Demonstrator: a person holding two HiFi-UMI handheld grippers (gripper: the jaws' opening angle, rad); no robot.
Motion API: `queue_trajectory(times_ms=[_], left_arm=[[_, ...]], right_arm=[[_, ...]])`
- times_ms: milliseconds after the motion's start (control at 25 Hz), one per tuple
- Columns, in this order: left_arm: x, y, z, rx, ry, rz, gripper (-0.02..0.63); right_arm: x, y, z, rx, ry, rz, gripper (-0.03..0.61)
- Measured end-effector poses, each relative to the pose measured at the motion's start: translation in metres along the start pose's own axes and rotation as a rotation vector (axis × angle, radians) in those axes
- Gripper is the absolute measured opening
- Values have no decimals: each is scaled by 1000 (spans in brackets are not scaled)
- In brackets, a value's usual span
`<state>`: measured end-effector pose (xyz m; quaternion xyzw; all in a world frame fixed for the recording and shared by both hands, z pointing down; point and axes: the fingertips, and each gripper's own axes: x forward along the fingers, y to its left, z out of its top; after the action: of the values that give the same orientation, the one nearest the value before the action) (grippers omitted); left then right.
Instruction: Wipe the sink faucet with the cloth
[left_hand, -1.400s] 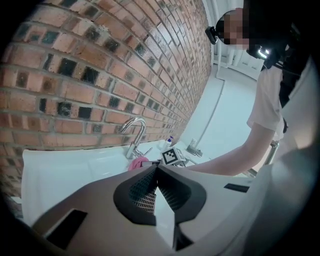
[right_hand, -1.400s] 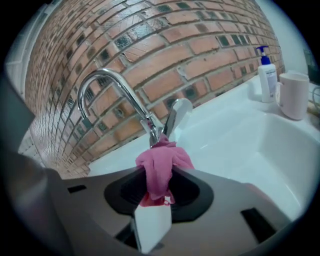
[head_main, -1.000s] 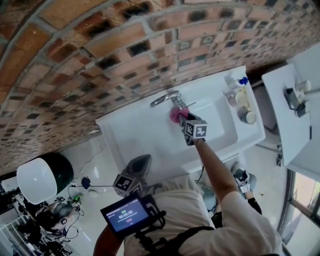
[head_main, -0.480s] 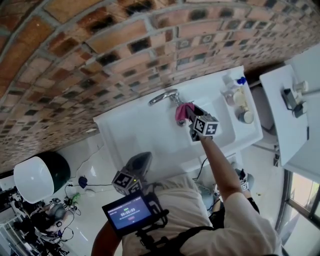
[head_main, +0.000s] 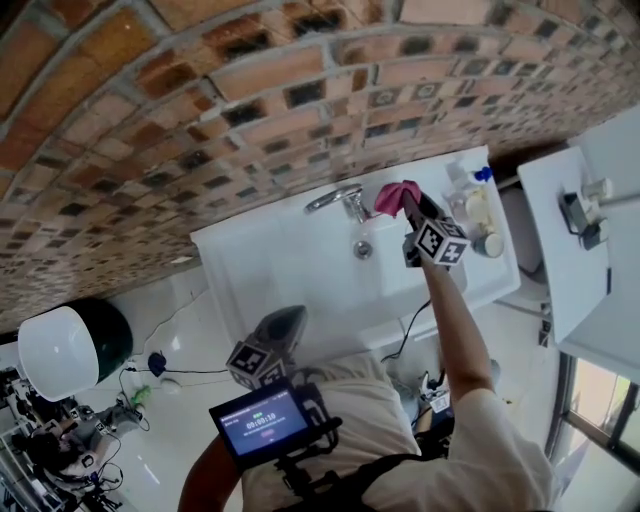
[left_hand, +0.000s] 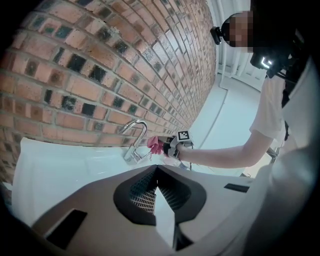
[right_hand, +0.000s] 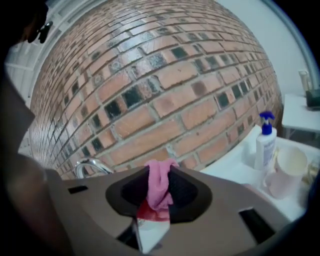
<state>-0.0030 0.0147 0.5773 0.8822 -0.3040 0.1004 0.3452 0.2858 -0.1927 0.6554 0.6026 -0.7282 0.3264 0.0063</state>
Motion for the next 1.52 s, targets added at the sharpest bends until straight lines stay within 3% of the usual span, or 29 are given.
queue_trajectory(times_ms=[120,240,520,680,840,1040,1240,1320,1520], left_arm=[[-2,1,0,3,-18,2,3],[-4,2,4,0,-31,4,3],[-13,13,1,-8,-53,27,3],[-17,11,-3,-15,-34,31,3],[-25,15,-5,-10,-29,55,3],[-32,23,-7,-33,-34,85,3],[-30,20,-4,-17,-36,77,3],[-30,18,-4,-19,-39,74,3],[-28,27,-8,10,-36,85,3]], right_arm=[[-2,24,21,-142,10,46,114],[-8,63,7,-362,87,96,114],[20,140,-102,-961,350,196,114],[55,148,-163,-1282,539,190,114],[78,135,-196,-1503,704,145,114],[92,102,-217,-1708,896,31,114],[89,85,-213,-1839,956,-67,114],[85,84,-209,-1834,934,-62,114],[79,94,-193,-1704,818,-32,112]])
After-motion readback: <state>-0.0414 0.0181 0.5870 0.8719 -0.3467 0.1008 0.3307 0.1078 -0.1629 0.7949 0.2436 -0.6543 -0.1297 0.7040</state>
